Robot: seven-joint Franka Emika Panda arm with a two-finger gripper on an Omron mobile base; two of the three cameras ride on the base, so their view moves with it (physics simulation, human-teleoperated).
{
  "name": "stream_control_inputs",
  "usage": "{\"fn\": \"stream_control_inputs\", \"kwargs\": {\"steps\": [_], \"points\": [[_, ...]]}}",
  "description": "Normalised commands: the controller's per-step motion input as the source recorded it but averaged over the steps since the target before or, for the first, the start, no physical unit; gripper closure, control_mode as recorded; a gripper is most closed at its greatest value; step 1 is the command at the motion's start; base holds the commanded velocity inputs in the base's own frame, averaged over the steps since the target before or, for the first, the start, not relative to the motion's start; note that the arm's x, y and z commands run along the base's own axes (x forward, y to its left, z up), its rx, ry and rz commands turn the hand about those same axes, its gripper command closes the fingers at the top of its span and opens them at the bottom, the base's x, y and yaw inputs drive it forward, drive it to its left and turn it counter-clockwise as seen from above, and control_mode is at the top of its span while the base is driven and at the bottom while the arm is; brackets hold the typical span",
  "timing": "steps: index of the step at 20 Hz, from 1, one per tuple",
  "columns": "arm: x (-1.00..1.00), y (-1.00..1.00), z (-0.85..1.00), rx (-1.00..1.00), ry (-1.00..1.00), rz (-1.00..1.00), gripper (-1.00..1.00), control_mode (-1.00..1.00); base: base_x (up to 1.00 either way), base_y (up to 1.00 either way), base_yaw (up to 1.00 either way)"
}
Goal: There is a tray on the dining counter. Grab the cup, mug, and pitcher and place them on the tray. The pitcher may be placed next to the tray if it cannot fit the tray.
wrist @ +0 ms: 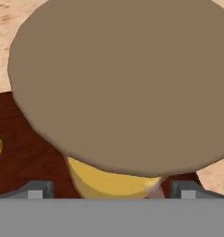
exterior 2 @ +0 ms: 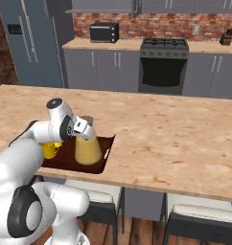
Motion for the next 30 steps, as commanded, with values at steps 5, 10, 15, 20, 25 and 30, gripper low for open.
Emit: {"fn": "stream_control_inputs", "kwargs": {"steps": [5, 10, 15, 20, 25, 30], "points": [[-0.28, -0.01, -0.03, 0.00, 0.00, 0.00, -1.00, -1.00, 0.00, 0.00, 0.00], [0.00, -0.06, -0.07, 0.00, 0.00, 0.00, -1.00, -1.00, 0.00, 0.00, 0.00], [-0.24, -0.38, 0.15, 0.00, -0.03, 0.00, -1.00, -1.00, 0.00, 0.00, 0.00], [-0.40, -0.11, 0.40, 0.00, 0.00, 0.00, -1.00, -1.00, 0.00, 0.00, 0.00], [-0.57, 0.00, 0.43, 0.00, 0.00, 0.00, -1.00, -1.00, 0.00, 0.00, 0.00], [-0.69, 0.00, 0.52, 0.00, 0.00, 0.00, -1.00, -1.00, 0.00, 0.00, 0.00]]}}
